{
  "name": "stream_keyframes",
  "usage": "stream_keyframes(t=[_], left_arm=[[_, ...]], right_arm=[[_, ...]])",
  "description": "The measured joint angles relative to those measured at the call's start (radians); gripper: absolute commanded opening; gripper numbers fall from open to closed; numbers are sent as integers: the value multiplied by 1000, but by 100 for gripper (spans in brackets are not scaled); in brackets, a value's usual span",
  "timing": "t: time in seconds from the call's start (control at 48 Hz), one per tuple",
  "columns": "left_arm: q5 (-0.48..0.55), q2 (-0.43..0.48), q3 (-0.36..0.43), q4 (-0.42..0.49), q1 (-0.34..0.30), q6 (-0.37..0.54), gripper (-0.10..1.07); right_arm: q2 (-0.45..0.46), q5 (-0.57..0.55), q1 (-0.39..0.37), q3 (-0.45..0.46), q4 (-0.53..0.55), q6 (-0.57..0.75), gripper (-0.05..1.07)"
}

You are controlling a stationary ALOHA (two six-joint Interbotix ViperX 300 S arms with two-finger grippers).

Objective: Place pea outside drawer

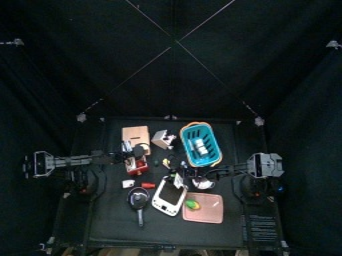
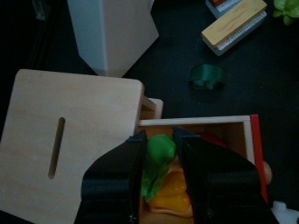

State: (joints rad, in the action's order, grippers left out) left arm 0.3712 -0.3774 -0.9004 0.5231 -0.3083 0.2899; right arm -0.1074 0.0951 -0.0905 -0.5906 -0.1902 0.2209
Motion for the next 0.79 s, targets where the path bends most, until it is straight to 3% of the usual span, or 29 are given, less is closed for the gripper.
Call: stream_keyframes(t=[0.208, 0.396, 0.583, 0.792], left_arm=[[51, -77, 8, -2, 81, 2, 60], [17, -147, 29, -3, 193, 6, 60], [-110, -107, 31, -34, 285, 9, 60], [-181, -40, 32, -114, 290, 11, 60]], right_arm=[[18, -14, 0, 2, 2, 0, 80], [54, -18, 0, 2, 3, -2, 80], [89, -18, 0, 0, 9, -2, 80], [121, -18, 0, -18, 6, 0, 80]])
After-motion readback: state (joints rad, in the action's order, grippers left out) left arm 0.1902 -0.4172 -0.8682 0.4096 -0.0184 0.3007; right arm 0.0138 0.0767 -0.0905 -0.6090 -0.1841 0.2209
